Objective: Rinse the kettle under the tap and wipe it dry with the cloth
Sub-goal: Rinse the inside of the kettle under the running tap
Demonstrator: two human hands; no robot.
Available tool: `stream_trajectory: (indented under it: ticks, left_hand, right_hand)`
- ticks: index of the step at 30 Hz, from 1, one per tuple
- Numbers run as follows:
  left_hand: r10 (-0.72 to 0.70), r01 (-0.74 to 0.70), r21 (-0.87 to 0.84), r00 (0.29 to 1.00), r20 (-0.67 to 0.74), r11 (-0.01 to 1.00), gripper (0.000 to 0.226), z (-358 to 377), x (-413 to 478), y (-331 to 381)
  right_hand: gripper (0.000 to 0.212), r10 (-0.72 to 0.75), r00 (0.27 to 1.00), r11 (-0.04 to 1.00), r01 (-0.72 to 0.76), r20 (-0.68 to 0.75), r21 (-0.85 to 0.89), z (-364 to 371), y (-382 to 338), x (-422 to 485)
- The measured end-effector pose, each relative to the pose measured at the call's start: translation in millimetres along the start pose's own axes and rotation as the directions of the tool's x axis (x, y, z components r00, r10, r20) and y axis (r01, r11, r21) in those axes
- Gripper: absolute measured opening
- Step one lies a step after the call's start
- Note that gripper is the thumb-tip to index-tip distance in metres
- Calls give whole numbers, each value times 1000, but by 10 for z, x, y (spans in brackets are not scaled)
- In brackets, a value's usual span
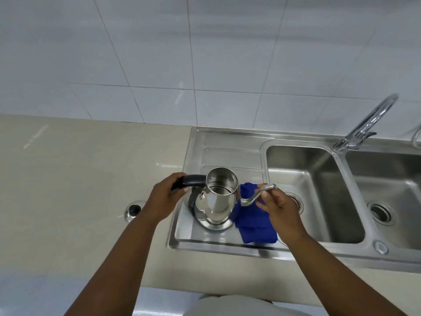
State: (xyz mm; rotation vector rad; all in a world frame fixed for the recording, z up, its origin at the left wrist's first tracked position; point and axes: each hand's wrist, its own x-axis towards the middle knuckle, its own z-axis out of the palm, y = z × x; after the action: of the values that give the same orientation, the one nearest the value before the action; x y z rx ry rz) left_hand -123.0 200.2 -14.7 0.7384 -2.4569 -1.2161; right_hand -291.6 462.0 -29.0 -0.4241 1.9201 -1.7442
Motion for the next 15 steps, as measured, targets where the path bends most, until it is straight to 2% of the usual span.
stream_trajectory:
  ticks: [7, 15]
  left_hand:
    - [12, -12, -12, 999, -49, 1000, 31, 196, 25, 634]
    - [72, -72, -54, 997, -1, 996, 35, 1076, 293, 1379]
  right_hand:
    - [22, -56, 998, 998, 56, -36, 10, -521, -237, -11]
    - [19, -80, 987, 997, 81, -143, 2, -1606, -349, 13]
